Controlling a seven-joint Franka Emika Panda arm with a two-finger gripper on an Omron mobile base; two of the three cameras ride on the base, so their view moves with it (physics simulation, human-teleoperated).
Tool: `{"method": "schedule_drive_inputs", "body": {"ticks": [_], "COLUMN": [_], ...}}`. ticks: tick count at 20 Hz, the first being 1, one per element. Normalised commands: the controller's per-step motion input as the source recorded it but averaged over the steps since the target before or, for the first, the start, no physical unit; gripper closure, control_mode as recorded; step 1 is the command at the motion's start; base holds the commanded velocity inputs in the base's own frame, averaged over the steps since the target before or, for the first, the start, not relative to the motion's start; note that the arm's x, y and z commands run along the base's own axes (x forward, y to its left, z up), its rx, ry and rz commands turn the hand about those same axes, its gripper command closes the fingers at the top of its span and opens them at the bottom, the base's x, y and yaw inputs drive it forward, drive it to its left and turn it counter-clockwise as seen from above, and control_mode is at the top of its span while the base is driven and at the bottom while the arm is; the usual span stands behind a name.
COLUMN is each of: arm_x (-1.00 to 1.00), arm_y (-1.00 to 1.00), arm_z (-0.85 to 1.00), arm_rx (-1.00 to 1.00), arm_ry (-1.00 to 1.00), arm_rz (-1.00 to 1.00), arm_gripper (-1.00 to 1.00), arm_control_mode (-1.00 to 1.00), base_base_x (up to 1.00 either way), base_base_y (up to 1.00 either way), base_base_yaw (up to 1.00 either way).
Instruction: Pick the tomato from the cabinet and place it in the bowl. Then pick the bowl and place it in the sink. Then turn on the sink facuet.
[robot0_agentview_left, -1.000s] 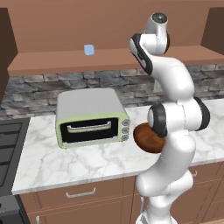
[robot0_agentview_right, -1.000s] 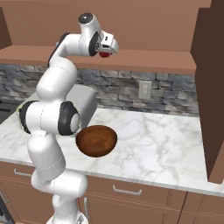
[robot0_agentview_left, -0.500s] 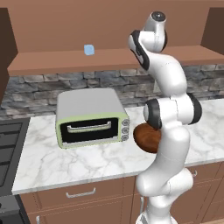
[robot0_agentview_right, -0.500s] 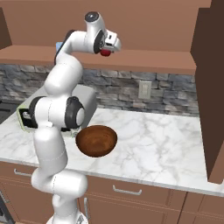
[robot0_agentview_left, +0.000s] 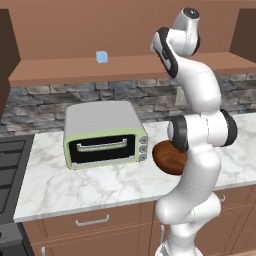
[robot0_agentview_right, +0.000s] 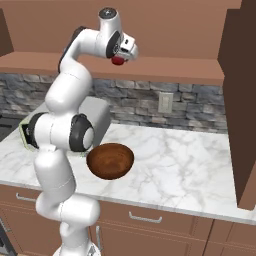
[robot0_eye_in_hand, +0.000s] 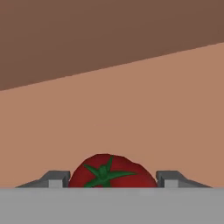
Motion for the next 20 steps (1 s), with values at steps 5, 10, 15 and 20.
{"method": "schedule_drive_inputs", "body": {"ticks": [5,10,15,20], "arm_x": [-1.00,-1.00,-1.00,-1.00], "arm_y": [0.04,0.04,0.00,0.00], "arm_z": [-0.24,-0.14,0.00,-0.10], "arm_rx": [0.09,0.05,0.05,0.05], "arm_ry": [-0.05,-0.07,-0.02,0.00], "arm_rz": [0.00,0.00,0.00,0.00], "arm_gripper": [1.00,1.00,1.00,1.00], "arm_control_mode": [-1.00,-1.00,-1.00,-1.00], "base_base_x": [0.00,0.00,0.00,0.00], "base_base_y": [0.00,0.00,0.00,0.00], "base_base_yaw": [0.00,0.00,0.00,0.00]}}
